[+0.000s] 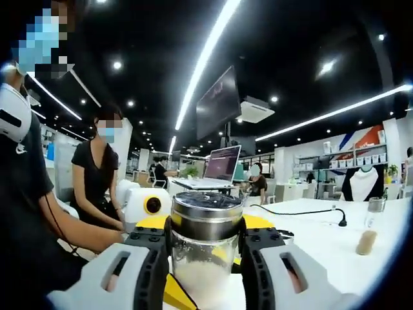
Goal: Rotate the seasoning bottle until the label or dispensing opening points toward the visible target arrow and the bottle remains upright within the marked orientation range
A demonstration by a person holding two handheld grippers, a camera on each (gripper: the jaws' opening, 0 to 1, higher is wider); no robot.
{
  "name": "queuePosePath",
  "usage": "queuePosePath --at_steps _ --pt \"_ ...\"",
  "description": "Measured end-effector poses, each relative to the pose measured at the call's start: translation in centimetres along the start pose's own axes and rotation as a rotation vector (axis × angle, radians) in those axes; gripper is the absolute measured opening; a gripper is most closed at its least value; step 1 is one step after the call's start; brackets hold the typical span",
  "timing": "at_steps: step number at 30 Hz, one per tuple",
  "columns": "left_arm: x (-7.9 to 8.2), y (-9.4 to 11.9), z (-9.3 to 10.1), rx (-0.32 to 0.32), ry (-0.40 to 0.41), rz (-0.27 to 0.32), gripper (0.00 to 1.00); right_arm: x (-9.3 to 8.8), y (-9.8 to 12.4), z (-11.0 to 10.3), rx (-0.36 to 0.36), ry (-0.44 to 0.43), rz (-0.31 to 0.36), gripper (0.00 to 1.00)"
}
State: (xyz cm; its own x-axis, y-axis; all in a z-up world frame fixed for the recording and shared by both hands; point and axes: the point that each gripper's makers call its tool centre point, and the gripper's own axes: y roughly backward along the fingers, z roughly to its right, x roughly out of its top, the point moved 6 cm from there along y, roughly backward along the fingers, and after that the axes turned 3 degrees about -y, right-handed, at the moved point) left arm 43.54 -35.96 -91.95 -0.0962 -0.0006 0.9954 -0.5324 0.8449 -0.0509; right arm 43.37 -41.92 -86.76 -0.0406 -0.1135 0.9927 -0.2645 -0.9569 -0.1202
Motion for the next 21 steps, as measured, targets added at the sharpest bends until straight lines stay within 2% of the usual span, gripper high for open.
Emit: queuePosePath --at_steps 3,4,7,9,12,14,15,16,17,19,21 --pt "-0.3 0.3 -0.8 0.134 -0.100 -0.048 0.45 -0.3 -0.3 0.3 -0.070 0.002 -0.027 0.40" --pt "-0.4 0.4 -1.0 0.169 -0.125 -0.071 0.45 -0.6 -0.5 0.3 -0.103 0.008 -0.050 0.40" --pt "-0.8 0.4 -1.3 0.257 -0.192 -0.123 0.45 -1.0 -1.0 0.2 -0.142 0.017 -0.059 0.40" --pt "-0.7 0.6 -1.6 0.317 -0.245 -0.132 0.45 -1.2 -1.2 0.5 -0.188 -0.011 -0.038 0.40" --pt "-0.8 0.7 -1.9 0.378 -0.297 -0.158 0.45 -1.7 -1.6 1.2 -0.272 -0.107 -0.034 0.40" --pt "-1.0 0.6 -2.0 0.380 -0.309 -0.168 0.45 -1.7 -1.7 1.3 -0.279 -0.095 -0.055 0.40" --pt "-1.0 0.5 -2.0 0.376 -0.304 -0.166 0.45 -1.6 -1.7 1.3 -0.276 -0.038 -0.074 0.40" --pt "-1.0 0.5 -2.0 0.356 -0.291 -0.151 0.45 -1.5 -1.7 1.3 -0.268 -0.038 -0.066 0.40" --pt "-0.9 0.3 -1.9 0.316 -0.262 -0.130 0.46 -1.5 -1.5 1.6 -0.262 -0.038 -0.068 0.39" --pt "-1.1 0.1 -1.7 0.231 -0.187 -0.127 0.46 -1.6 -1.1 1.9 -0.228 -0.048 -0.089 0.39" --pt "-0.9 0.0 -1.3 0.179 -0.180 -0.101 0.46 -1.5 -0.7 1.9 -0.195 -0.043 -0.082 0.39"
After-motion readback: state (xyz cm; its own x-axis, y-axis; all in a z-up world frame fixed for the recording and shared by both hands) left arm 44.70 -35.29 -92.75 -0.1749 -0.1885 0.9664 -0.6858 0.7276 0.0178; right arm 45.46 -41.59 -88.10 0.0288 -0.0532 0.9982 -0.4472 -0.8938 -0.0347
